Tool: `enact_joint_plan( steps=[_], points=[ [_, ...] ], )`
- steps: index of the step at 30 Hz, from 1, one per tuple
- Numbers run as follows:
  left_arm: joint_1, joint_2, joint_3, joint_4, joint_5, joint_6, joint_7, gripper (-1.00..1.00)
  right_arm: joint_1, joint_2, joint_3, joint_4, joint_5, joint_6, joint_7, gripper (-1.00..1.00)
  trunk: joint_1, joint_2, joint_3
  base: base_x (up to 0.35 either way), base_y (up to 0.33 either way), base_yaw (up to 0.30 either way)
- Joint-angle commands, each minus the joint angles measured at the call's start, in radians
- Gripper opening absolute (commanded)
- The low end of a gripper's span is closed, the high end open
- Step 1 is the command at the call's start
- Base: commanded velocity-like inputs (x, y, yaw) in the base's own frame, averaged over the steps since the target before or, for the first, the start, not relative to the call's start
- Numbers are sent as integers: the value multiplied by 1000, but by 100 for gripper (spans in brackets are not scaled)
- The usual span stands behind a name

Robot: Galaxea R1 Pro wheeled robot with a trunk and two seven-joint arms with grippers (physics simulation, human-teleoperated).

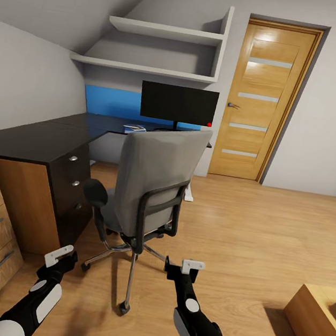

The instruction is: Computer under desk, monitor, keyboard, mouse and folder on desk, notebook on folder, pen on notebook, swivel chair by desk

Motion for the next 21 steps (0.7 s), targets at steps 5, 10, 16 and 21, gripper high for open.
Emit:
enact_joint_plan(
  steps=[5,10,16,21],
  points=[
    [-1,0,-2,0,10,-4,1,100,-1,5,6,2,-12,-16,-7,100,0,0,-1,0,0,0],
    [-1,0,-4,2,8,2,1,100,-1,6,-9,3,-39,-19,-9,100,0,0,-1,0,0,0],
    [-1,0,-94,17,-16,25,0,100,-1,2,-82,2,-95,-19,-9,100,0,0,-1,0,0,0],
    [0,1,-134,20,-22,32,-4,100,-1,3,-104,2,-107,-10,-9,100,0,0,-1,0,0,0]
  ],
)
